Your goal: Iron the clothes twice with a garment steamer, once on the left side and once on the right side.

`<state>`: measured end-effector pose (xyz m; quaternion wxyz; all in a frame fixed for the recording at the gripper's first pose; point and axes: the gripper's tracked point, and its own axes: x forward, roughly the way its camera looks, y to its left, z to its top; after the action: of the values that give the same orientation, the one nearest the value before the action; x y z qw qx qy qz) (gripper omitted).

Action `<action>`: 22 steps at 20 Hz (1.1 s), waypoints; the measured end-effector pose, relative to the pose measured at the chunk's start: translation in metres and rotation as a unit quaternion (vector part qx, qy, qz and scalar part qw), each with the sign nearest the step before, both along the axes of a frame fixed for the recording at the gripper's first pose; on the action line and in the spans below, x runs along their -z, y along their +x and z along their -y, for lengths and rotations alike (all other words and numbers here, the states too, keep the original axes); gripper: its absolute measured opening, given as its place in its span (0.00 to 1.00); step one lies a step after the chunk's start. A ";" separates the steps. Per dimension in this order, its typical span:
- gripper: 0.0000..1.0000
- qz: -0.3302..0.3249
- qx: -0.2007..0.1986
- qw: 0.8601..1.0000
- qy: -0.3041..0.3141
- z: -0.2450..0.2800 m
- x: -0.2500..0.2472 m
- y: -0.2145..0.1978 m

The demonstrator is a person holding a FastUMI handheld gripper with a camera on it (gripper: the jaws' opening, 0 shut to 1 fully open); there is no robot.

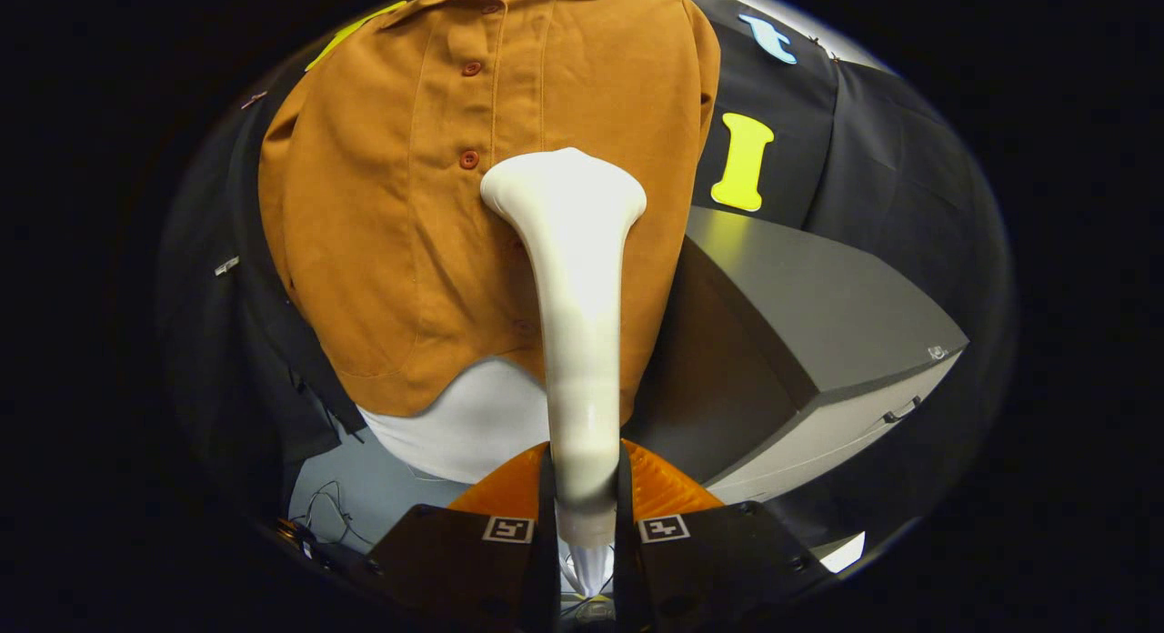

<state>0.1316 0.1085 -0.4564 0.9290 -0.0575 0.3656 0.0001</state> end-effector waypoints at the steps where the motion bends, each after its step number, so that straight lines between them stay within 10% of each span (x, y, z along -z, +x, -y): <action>1: 0.27 -0.001 -0.001 1.000 -0.001 0.000 0.000 -0.004; 22: 0.27 0.238 -0.013 0.970 0.041 -0.045 -0.247 -0.027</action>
<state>0.1046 0.1531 -0.2098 0.9908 -0.0222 0.1325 0.0135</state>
